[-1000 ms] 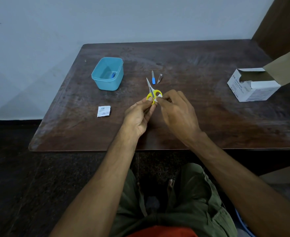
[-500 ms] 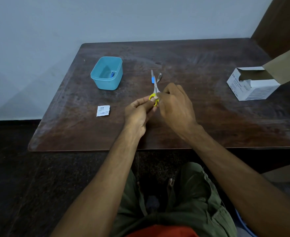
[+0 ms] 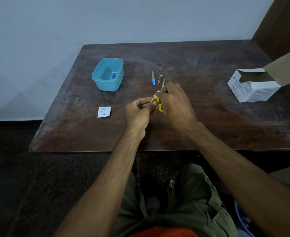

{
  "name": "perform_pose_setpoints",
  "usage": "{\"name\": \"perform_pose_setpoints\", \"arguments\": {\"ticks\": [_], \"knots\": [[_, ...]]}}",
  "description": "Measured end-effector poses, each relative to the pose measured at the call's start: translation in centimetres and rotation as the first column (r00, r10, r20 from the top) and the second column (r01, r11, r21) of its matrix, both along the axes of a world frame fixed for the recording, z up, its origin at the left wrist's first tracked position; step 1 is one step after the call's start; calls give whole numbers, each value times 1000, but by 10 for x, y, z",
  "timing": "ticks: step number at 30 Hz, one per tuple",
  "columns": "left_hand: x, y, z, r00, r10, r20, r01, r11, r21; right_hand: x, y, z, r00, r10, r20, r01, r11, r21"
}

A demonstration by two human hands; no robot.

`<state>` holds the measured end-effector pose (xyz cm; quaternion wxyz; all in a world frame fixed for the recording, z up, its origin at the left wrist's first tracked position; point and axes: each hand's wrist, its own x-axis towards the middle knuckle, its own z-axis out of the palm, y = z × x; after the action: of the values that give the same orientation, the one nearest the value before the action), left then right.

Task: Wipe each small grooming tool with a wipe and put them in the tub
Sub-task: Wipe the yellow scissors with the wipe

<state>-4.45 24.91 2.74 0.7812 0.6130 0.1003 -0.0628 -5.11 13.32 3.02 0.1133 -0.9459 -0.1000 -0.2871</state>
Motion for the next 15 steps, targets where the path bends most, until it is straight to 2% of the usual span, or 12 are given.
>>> {"name": "perform_pose_setpoints", "arguments": {"ticks": [3, 9, 15], "knots": [[0, 3, -2, 1000, 2, 3, -2, 1000, 6, -3, 0, -4, 999, 43, -27, -45, 998, -52], [-2, 2, 3, 1000, -9, 27, 8, 1000, 24, 4, -10, 3, 1000, 10, -20, -12, 997, -73], [-1, 5, -3, 1000, -8, -10, 9, 1000, 30, -3, -9, 1, 995, 81, 52, -70, 980, -186]]}}
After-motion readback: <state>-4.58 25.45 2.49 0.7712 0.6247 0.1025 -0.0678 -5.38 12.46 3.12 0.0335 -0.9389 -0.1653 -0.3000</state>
